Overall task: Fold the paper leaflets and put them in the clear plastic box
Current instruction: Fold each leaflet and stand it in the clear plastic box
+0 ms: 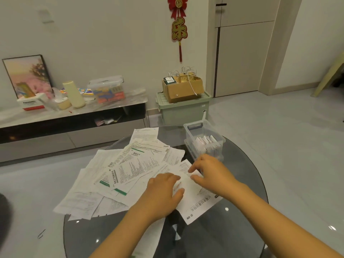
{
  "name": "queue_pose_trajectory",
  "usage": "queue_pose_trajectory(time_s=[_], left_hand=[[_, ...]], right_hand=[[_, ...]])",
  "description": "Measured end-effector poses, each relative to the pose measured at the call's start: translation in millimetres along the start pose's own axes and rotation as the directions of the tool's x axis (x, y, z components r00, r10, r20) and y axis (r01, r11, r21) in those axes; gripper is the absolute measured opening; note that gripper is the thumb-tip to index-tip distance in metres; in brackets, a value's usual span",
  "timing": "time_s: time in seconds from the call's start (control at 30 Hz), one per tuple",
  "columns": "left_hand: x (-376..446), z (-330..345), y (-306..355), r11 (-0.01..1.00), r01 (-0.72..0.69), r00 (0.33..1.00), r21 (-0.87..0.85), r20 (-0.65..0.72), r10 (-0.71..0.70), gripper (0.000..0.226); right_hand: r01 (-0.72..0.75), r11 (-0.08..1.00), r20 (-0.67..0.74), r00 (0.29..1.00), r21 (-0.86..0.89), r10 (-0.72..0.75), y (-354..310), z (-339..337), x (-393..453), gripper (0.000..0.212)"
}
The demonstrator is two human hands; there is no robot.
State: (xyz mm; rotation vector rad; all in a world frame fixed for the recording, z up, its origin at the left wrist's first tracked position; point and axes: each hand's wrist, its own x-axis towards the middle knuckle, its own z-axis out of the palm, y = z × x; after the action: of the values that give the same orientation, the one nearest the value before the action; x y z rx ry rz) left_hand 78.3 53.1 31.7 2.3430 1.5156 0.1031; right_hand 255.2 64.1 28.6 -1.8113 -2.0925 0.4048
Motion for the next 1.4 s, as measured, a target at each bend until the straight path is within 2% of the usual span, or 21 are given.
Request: queue_pose_trajectory(time_s=[0.1,0.2,0.37,0.5,0.6,0.67,0.77,0.87,0.93,1.0,1.07,1.17,1.23,1.4], left_hand=[[-17,22,-11,0.999,-0.015,0.999,-0.03,0.045,0.016,0.053],[-19,37,-20,0.999,-0.03,0.999,-0.028,0.019,0.031,0.06],[-10,47,-23,0.991,-0.044,0.997,0.126,-0.062,0.052,0.071],[-3,50,-22,0.978,-0.059,0.987,0.2,-0.133,0.087,0.052],[-1,50,-22,0.977,-0.058,0.976,0.207,-0.192,0.099,0.039],[-2,50,-23,0.987,-0.06,0.971,0.151,-0.222,0.093,0.038],[-6,43,-24,0.998,-0.068,0.97,-0.02,-0.234,0.061,0.032],[-12,36,-21,0.979,-0.08,0.981,-0.187,-0.188,0.045,0.022],[-14,33,-19,0.941,-0.044,0.989,-0.334,-0.149,-0.006,0.007],[-13,33,-18,0.913,-0.007,0.986,-0.409,-0.154,-0.061,0.007],[-10,33,-19,0.901,0.016,0.975,-0.434,-0.193,-0.111,0.005],[-4,35,-23,0.902,0.054,0.957,-0.428,-0.235,-0.169,0.011],[0,35,-27,0.892,0.086,0.947,-0.443,-0.241,-0.211,0.016],[6,38,-36,0.873,0.178,0.95,-0.454,-0.153,-0.274,0.059]], right_hand=[[0.028,0.999,0.131,0.991,-0.017,-0.026,3,12,-8,0.025],[0.045,0.996,0.252,0.967,-0.076,-0.025,5,19,-10,0.031],[0.078,0.995,0.304,0.951,-0.061,-0.056,11,24,-8,0.043],[0.099,0.991,0.303,0.951,-0.093,-0.066,13,24,-6,0.042],[0.124,0.985,0.259,0.962,-0.123,-0.089,11,26,-4,0.032],[0.155,0.98,0.227,0.966,-0.122,-0.124,10,27,-3,0.023],[0.172,0.984,0.167,0.973,-0.051,-0.162,11,24,-4,0.017],[0.124,0.989,0.167,0.976,0.084,-0.136,10,19,-9,0.013],[0.092,0.981,0.166,0.979,0.172,-0.121,9,20,-13,0.012],[0.06,0.97,0.119,0.989,0.238,-0.09,7,20,-14,0.011],[0.037,0.971,0.076,0.996,0.235,-0.056,7,20,-12,0.021],[0.022,0.988,0.08,0.996,0.153,-0.034,8,23,-9,0.051],[0.008,0.984,0.076,0.997,0.177,-0.022,7,26,-6,0.064],[-0.046,0.976,0.113,0.993,0.215,0.022,9,39,2,0.083]])
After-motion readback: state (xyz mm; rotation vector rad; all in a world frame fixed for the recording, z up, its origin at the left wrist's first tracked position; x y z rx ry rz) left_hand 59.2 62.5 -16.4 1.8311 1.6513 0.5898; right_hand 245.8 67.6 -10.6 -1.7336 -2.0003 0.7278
